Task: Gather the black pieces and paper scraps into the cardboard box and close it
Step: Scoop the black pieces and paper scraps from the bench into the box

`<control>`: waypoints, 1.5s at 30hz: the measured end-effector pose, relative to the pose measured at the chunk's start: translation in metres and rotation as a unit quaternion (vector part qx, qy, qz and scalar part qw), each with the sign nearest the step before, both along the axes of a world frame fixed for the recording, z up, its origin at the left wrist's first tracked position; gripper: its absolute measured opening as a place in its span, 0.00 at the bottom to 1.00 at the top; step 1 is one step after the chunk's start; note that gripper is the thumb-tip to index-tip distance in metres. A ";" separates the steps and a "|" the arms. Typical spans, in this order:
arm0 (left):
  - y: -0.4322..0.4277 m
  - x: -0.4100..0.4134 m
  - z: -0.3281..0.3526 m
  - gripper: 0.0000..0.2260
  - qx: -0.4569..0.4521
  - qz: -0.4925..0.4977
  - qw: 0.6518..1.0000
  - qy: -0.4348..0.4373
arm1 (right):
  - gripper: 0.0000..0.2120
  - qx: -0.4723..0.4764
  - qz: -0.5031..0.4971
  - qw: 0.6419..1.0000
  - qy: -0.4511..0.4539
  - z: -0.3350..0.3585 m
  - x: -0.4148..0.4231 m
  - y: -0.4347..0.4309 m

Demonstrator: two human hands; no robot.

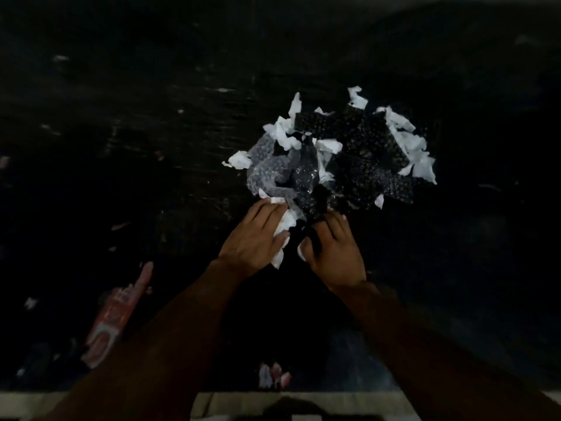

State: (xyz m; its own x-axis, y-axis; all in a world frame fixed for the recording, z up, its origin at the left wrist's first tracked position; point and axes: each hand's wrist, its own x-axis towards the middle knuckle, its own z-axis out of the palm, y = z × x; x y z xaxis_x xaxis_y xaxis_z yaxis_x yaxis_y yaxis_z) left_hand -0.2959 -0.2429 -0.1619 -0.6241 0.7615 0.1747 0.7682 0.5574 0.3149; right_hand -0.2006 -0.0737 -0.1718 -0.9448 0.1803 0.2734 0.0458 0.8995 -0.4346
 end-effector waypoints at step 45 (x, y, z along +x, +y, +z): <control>0.001 -0.028 0.002 0.18 0.031 0.164 0.986 0.030 | 0.16 0.042 -0.111 0.992 -0.044 0.019 -0.038 -0.012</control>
